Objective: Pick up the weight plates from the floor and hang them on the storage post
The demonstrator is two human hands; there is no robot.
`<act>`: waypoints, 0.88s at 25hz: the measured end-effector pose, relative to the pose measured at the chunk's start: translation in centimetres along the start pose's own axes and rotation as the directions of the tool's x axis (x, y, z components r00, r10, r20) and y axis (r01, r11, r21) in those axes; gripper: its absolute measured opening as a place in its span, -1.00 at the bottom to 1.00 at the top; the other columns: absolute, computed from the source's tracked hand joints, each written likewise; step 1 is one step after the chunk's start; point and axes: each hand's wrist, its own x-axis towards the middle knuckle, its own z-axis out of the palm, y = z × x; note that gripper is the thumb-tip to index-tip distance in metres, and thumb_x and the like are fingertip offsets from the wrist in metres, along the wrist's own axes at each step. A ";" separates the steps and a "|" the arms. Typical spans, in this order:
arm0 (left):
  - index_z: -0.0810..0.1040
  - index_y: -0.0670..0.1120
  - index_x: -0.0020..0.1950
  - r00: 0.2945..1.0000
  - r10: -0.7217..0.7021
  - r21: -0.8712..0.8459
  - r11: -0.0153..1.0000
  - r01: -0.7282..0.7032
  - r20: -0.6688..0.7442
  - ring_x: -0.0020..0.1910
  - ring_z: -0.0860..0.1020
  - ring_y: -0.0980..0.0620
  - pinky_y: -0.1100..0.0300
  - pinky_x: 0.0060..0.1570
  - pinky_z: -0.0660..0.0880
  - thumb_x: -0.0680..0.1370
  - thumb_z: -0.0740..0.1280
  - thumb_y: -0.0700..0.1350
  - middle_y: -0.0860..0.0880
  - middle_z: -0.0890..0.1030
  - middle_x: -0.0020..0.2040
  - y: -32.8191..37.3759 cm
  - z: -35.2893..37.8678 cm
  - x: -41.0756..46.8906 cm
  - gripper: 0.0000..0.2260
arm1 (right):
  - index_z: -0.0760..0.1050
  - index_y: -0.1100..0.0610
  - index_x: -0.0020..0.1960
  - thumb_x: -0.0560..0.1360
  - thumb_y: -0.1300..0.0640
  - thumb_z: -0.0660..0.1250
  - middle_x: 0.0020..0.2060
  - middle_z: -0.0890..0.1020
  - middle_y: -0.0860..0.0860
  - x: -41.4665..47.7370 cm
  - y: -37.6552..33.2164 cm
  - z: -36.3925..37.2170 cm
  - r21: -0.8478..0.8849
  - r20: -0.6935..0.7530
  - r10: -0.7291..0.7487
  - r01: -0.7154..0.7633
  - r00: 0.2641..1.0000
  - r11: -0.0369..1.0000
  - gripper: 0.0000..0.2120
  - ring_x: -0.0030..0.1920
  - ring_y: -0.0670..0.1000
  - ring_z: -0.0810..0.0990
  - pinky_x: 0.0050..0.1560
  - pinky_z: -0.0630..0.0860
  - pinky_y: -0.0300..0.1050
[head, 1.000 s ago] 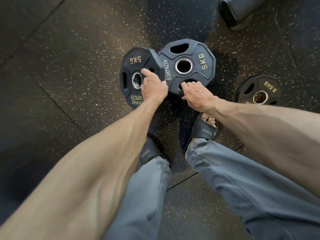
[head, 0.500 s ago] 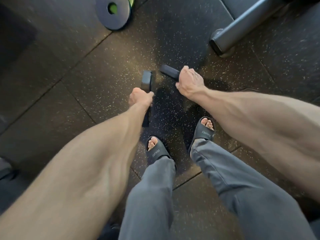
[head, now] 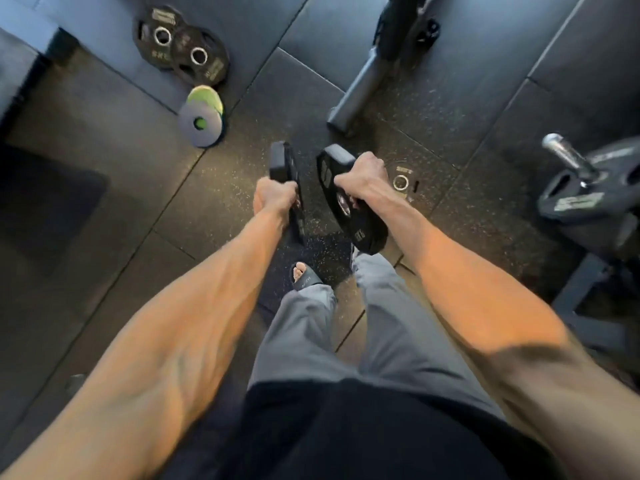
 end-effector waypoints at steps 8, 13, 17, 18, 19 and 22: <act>0.64 -0.10 -0.05 0.906 0.411 0.254 0.870 -0.422 0.100 -0.11 0.64 -0.10 0.11 -0.10 0.55 0.33 0.48 0.01 -0.06 0.67 -0.18 8.5 -6.7 -14.0 -0.73 | 0.62 0.29 0.00 0.36 0.09 0.45 -0.14 0.68 0.14 -12.0 0.9 -12.8 0.239 -0.097 -0.027 0.050 0.995 0.970 -0.68 -0.15 0.13 0.67 -0.18 0.58 -0.09; 0.63 -0.19 -0.11 0.793 0.598 0.093 0.789 -0.608 0.115 -0.19 0.66 -0.12 0.07 -0.15 0.54 0.43 0.46 0.09 -0.13 0.67 -0.21 17.2 -7.4 -20.0 -0.67 | 0.58 0.32 -0.25 0.34 0.18 0.39 -0.38 0.64 0.20 -15.5 0.4 -20.2 0.446 -0.256 -0.052 0.165 0.965 0.880 -0.83 -0.44 0.14 0.59 -0.39 0.58 -0.03; 0.63 -0.23 -0.07 0.722 0.677 -0.090 0.736 -0.672 0.146 -0.37 0.57 -0.04 0.07 -0.23 0.57 0.45 0.45 -0.07 -0.18 0.65 -0.25 24.6 -7.0 -24.0 -0.78 | 0.52 0.14 -0.22 0.39 0.17 0.40 -0.33 0.62 0.12 -17.0 0.9 -26.1 0.564 -0.415 0.014 0.246 0.910 0.788 -0.93 -0.40 0.10 0.56 -0.37 0.47 -0.12; 0.63 -0.22 -0.07 0.683 0.714 -0.119 0.699 -0.705 0.152 -0.39 0.54 -0.02 0.12 -0.29 0.52 0.45 0.44 -0.09 -0.15 0.63 -0.27 26.2 -6.7 -25.3 -0.80 | 0.51 0.12 -0.25 0.38 0.18 0.40 -0.35 0.62 0.12 -17.2 1.1 -27.8 0.593 -0.466 0.038 0.281 0.884 0.754 -0.92 -0.41 0.11 0.56 -0.39 0.46 -0.13; 0.62 -0.20 -0.07 0.645 0.748 -0.147 0.663 -0.734 0.154 -0.40 0.53 0.00 0.15 -0.31 0.48 0.45 0.44 -0.10 -0.13 0.61 -0.28 27.9 -6.3 -26.5 -0.83 | 0.51 0.11 -0.28 0.38 0.19 0.39 -0.37 0.61 0.11 -17.3 1.2 -29.5 0.615 -0.513 0.060 0.317 0.857 0.722 -0.91 -0.41 0.12 0.57 -0.40 0.46 -0.13; 0.61 -0.16 -0.12 0.555 0.818 -0.255 0.574 -0.778 0.149 -0.37 0.53 -0.01 0.16 -0.31 0.46 0.44 0.43 -0.11 -0.11 0.60 -0.28 33.2 -4.4 -30.2 -0.87 | 0.49 0.08 -0.32 0.39 0.21 0.40 -0.39 0.59 0.05 -17.3 2.2 -34.7 0.605 -0.642 0.096 0.425 0.761 0.674 -0.84 -0.39 0.05 0.55 -0.39 0.45 -0.17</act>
